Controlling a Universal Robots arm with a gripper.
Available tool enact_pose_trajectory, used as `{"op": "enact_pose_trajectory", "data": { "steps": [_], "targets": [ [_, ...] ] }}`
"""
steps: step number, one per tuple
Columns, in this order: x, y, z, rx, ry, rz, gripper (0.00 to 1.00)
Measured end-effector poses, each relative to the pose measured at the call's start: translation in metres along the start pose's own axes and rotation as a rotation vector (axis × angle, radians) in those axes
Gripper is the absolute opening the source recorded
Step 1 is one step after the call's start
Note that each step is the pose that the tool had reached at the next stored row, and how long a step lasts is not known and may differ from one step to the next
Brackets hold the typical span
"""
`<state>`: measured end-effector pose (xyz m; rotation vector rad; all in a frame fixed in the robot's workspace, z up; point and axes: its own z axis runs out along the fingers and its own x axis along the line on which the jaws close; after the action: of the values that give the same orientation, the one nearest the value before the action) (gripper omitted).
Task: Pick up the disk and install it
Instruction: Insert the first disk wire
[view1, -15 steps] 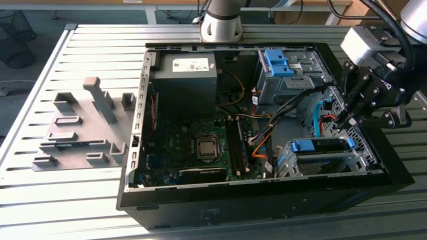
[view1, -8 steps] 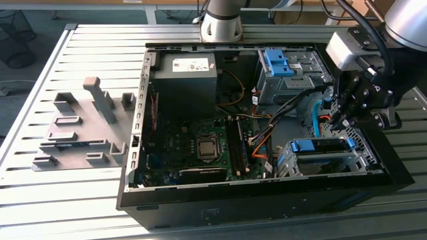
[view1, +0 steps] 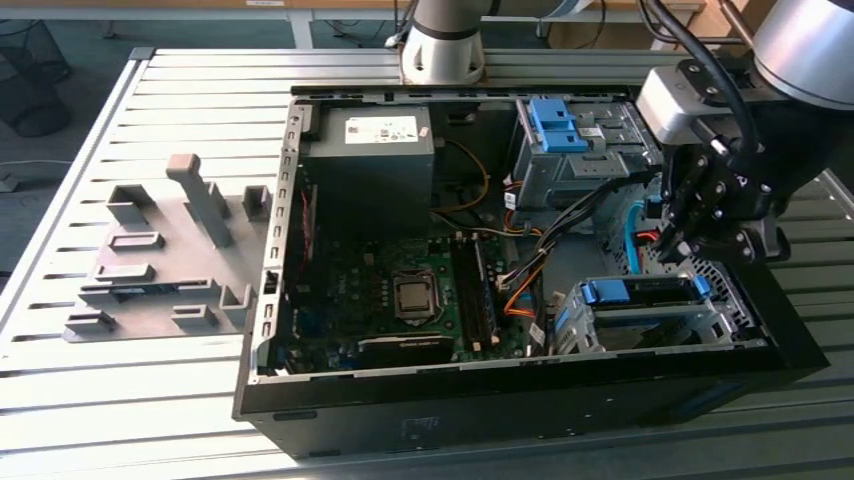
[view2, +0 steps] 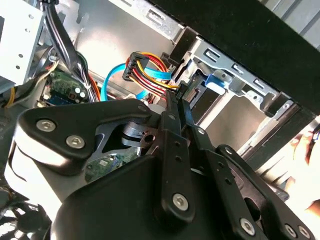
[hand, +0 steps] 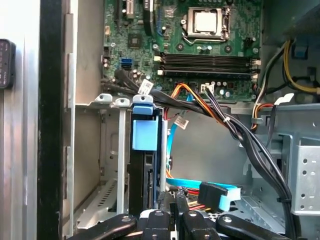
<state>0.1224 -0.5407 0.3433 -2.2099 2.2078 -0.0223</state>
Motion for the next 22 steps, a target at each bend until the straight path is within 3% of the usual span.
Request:
{"op": "enact_pose_trajectory", "data": {
  "steps": [11,22],
  "targets": [
    [0.0106,0.0038,0.0038,0.0009,-0.0002,0.004,0.16],
    [0.0149,0.0098,0.0071,0.0231,-0.0001,-0.001,0.16]
  ]
}}
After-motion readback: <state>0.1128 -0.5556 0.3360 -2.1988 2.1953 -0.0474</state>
